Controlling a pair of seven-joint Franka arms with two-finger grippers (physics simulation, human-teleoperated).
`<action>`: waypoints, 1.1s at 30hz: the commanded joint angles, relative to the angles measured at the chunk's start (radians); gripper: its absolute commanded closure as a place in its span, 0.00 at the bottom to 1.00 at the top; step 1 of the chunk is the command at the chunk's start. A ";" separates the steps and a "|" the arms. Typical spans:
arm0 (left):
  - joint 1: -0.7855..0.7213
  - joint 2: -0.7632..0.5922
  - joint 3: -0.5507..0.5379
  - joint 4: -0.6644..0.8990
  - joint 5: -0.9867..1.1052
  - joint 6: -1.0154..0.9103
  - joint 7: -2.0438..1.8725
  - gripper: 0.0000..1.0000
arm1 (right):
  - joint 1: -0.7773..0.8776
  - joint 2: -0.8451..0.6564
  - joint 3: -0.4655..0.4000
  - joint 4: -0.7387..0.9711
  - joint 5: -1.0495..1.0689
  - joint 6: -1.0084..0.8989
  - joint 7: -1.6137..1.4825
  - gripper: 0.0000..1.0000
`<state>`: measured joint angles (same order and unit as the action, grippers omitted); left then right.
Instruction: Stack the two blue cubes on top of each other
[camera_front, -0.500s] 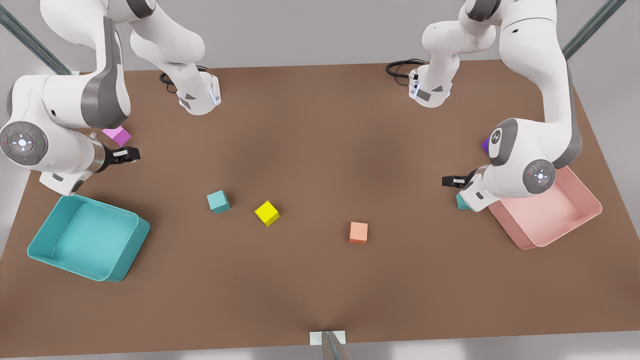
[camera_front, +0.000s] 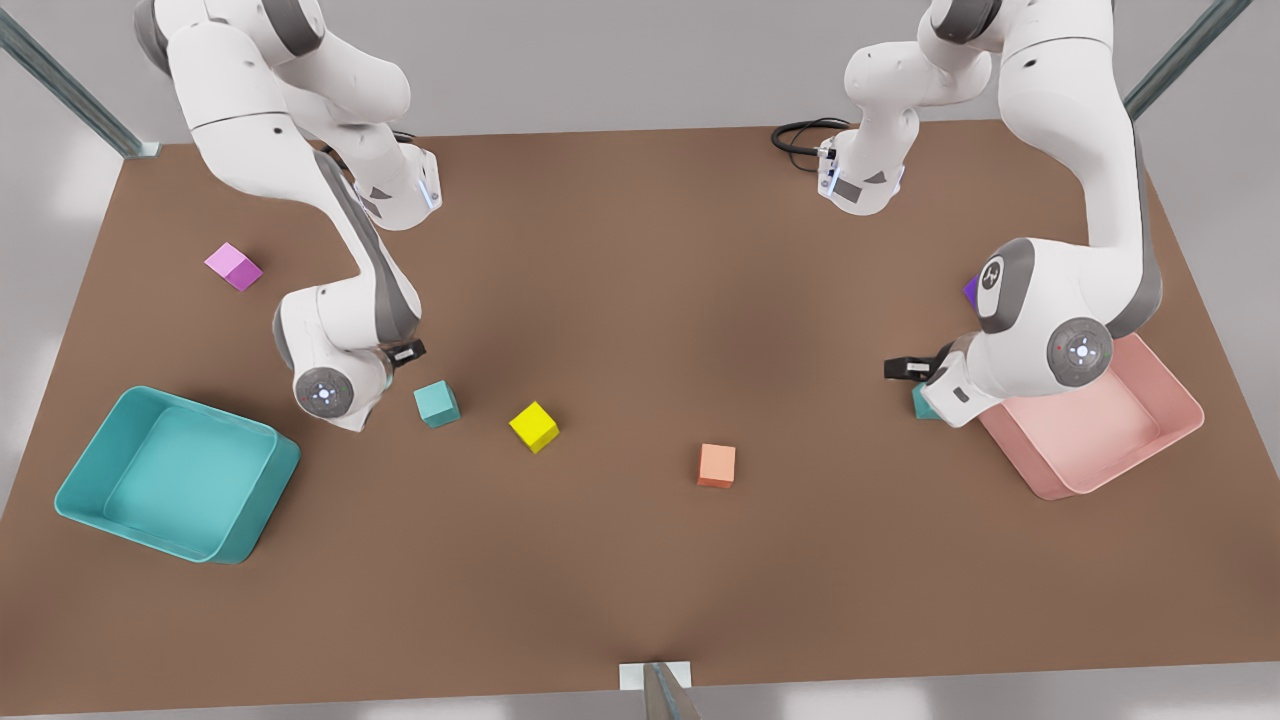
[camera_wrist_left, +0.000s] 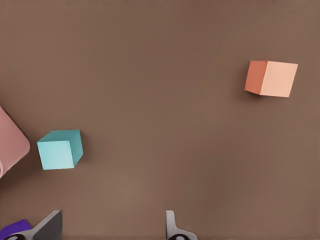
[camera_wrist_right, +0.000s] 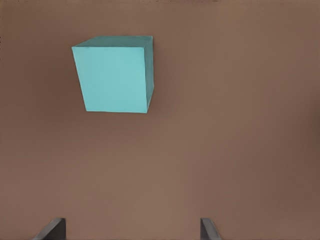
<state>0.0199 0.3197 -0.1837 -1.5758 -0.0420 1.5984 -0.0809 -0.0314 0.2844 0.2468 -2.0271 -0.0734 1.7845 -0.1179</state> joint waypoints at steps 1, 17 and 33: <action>0.000 0.001 -0.002 0.000 0.001 0.005 -0.017 0.00 | 0.011 -0.033 0.002 -0.071 0.035 0.355 0.122 0.00; 0.003 0.002 0.000 0.000 0.008 0.003 -0.017 0.00 | 0.054 0.050 -0.004 -0.182 0.038 0.596 0.185 0.00; 0.066 0.088 0.006 0.019 0.059 0.064 -0.016 0.00 | 0.053 0.153 -0.020 -0.177 0.034 0.632 0.185 0.00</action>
<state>0.0672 0.4088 -0.1787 -1.5575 -0.0088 1.6289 -0.0955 0.0213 0.4338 0.2278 -2.2047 -0.0404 2.4029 0.0397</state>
